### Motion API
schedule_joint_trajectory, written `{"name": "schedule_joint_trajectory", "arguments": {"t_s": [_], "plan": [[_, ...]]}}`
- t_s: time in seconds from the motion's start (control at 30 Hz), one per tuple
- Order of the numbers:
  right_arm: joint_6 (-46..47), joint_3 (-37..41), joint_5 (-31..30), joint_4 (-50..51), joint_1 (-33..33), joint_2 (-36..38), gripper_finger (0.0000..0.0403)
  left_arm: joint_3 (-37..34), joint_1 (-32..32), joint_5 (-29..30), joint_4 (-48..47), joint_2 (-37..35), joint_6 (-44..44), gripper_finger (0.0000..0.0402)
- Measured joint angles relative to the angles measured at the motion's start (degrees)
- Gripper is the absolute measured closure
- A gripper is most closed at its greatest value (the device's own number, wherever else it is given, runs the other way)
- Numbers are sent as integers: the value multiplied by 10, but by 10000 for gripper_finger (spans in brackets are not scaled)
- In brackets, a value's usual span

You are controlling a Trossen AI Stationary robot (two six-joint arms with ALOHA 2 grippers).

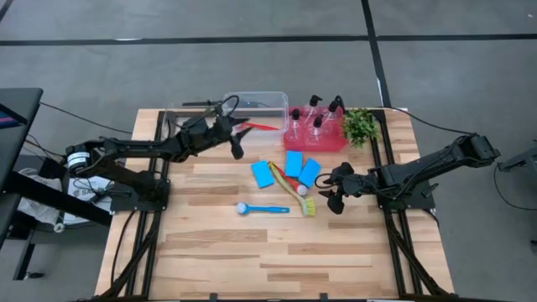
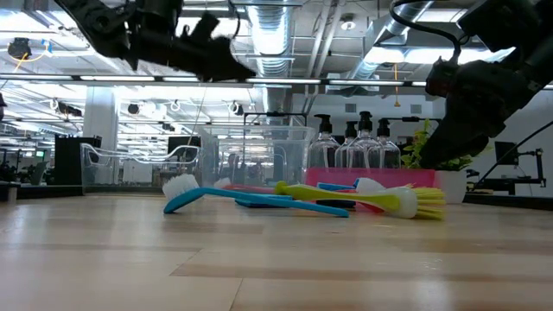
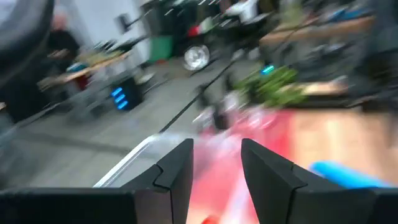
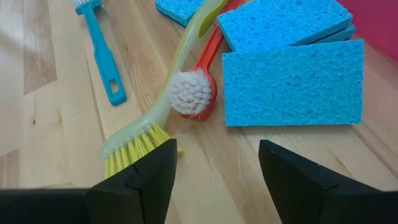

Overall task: Pick & Place Kitchen Sink Supplies
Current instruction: Put the blue toilet brush into the white bin

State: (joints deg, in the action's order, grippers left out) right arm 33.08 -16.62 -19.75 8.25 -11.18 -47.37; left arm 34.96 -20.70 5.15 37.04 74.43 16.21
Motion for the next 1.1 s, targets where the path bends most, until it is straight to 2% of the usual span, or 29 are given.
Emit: {"name": "schedule_joint_trajectory", "arguments": {"t_s": [0.2,0.27,0.47,0.73,1.1], "plan": [[-1,0,0,4,0,0,182,0,57,-133,-14,-31,-2,277],[-5,0,0,4,0,0,182,0,78,-157,-34,-32,-4,281],[-6,0,-3,4,0,0,182,0,131,-159,-100,-25,-48,284],[-6,0,-4,3,0,0,182,0,182,-159,-100,27,-91,288],[-7,0,-5,-9,0,0,182,0,200,-157,-100,107,-170,289]]}}
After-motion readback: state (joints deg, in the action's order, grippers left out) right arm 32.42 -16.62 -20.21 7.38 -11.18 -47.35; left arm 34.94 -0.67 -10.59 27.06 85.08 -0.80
